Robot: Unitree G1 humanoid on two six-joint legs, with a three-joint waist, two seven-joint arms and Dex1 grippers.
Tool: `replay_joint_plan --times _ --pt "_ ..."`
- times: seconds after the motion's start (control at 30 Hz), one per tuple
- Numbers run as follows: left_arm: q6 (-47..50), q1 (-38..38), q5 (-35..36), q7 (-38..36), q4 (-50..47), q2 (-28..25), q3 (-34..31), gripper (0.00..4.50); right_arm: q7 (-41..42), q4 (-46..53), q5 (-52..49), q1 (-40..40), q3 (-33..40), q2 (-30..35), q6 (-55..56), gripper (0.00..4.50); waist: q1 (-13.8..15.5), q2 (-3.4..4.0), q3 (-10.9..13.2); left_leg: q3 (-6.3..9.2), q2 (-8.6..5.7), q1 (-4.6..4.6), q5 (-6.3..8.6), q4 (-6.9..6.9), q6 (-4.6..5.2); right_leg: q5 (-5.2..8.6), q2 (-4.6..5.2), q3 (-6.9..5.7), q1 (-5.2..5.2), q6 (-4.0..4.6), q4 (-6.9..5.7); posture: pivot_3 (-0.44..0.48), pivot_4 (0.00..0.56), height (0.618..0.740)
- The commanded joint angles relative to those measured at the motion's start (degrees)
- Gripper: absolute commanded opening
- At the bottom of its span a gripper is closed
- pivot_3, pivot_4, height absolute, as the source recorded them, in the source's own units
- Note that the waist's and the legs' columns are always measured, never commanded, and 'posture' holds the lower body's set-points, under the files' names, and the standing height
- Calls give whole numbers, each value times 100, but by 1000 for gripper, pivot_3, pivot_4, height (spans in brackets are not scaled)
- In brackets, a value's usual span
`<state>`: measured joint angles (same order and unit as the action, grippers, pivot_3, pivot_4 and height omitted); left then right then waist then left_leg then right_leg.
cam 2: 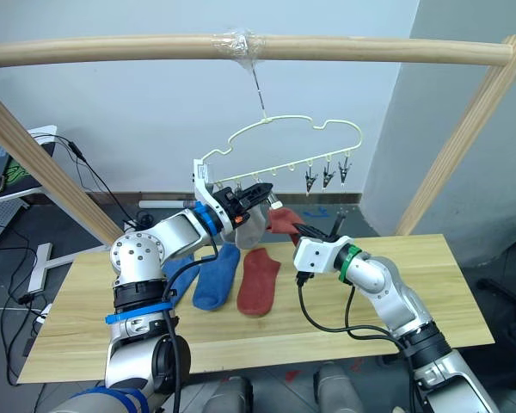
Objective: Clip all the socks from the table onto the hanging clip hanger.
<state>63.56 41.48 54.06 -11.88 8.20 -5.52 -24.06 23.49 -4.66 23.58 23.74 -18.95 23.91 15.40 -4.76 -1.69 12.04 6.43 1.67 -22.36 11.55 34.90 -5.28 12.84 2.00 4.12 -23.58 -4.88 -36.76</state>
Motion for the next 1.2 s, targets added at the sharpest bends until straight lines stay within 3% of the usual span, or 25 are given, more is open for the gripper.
replay_joint_plan --times 0.03,1.07,1.2 --pt "-18 119 190 -36 -180 -17 35 195 -75 118 25 28 90 21 51 7 0 0 0 0 0 0 0 0 0 0 0 0 0 0 0 -27 178 740" --pt "-46 -36 176 -184 -402 -67 214 195 -252 46 108 314 100 -104 -24 7 12 -1 1 1 0 -53 0 -2 0 -16 0 -1 -53 -26 -3 -22 180 740" --pt "9 -83 351 -237 -502 -27 154 1553 -236 50 96 298 101 -90 -15 0 13 -1 1 1 0 -52 0 -2 0 -15 0 0 -52 -25 -4 -18 181 740"
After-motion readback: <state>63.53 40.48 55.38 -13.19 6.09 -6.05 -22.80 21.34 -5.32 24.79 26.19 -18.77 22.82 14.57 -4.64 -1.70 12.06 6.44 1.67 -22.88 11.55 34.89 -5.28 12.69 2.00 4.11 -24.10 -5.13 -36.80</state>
